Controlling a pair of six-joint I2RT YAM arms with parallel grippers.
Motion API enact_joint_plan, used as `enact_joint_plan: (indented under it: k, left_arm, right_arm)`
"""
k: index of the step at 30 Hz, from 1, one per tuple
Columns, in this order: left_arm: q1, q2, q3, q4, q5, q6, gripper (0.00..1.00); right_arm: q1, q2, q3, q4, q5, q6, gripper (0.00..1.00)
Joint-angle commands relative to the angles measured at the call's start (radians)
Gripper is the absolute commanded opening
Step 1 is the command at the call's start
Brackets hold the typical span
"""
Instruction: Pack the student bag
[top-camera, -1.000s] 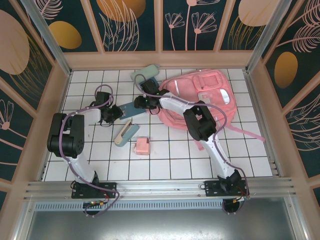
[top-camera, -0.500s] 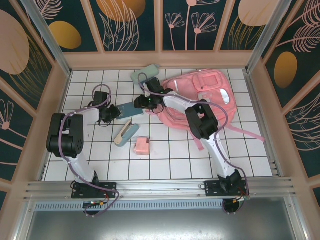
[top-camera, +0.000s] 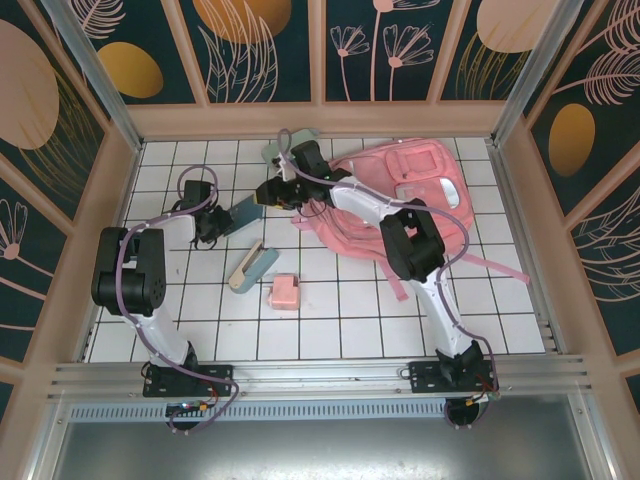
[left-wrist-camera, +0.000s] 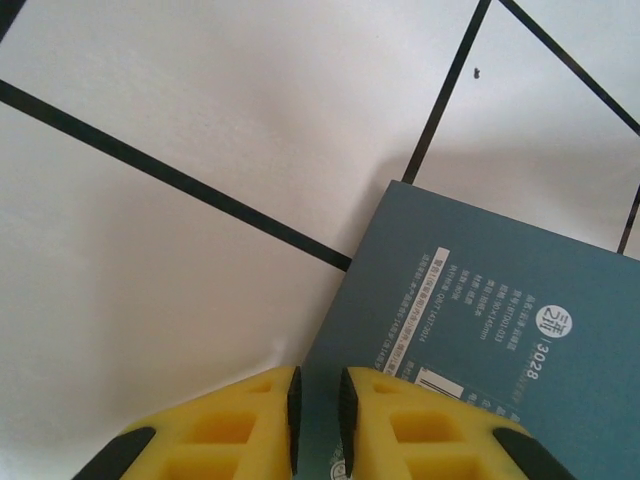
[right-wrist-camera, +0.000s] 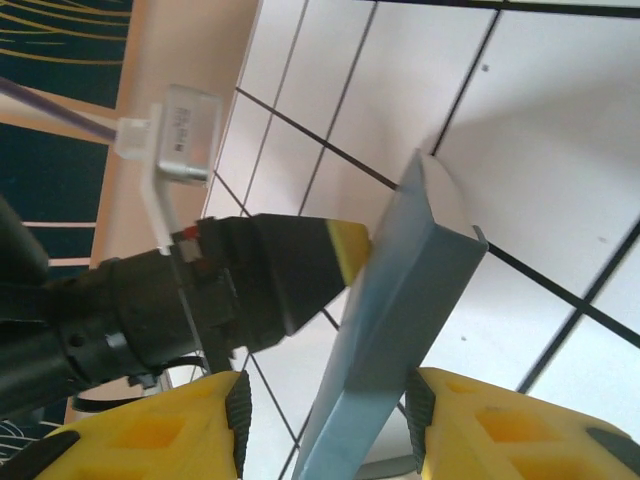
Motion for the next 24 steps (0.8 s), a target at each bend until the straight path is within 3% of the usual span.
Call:
enact_joint_plan:
  k: [1, 6, 11, 14, 17, 18, 24]
  left_arm:
    - [-0.04, 0.021, -0.007, -0.042, 0.123, 0.02, 0.21]
    - [-0.04, 0.02, -0.007, -0.042, 0.129, 0.019, 0.21]
    - [-0.04, 0.018, -0.005, -0.042, 0.132, 0.013, 0.21]
    - [-0.04, 0.016, -0.002, -0.046, 0.127, 0.017, 0.21]
    - [-0.04, 0.01, 0.001, -0.052, 0.129, 0.015, 0.22]
    - [-0.04, 0.003, 0.006, -0.056, 0.131, 0.015, 0.23]
    - [-0.038, -0.091, 0.065, -0.08, 0.162, -0.014, 0.41]
  right_arm:
    - [0.054, 0.048, 0.027, -0.094, 0.028, -0.015, 0.48]
    - [0.056, 0.06, 0.03, -0.104, 0.097, 0.016, 0.5]
    - [0.062, 0.047, 0.018, -0.083, 0.156, 0.037, 0.41]
    - [0.05, 0.026, -0.001, -0.067, 0.17, 0.056, 0.32]
    - [0.034, 0.01, -0.021, -0.055, 0.165, 0.072, 0.05]
    - [0.029, 0.0, -0.029, -0.051, 0.167, 0.077, 0.0]
    - [-0.004, -0.129, -0.169, 0.079, 0.172, 0.133, 0.0]
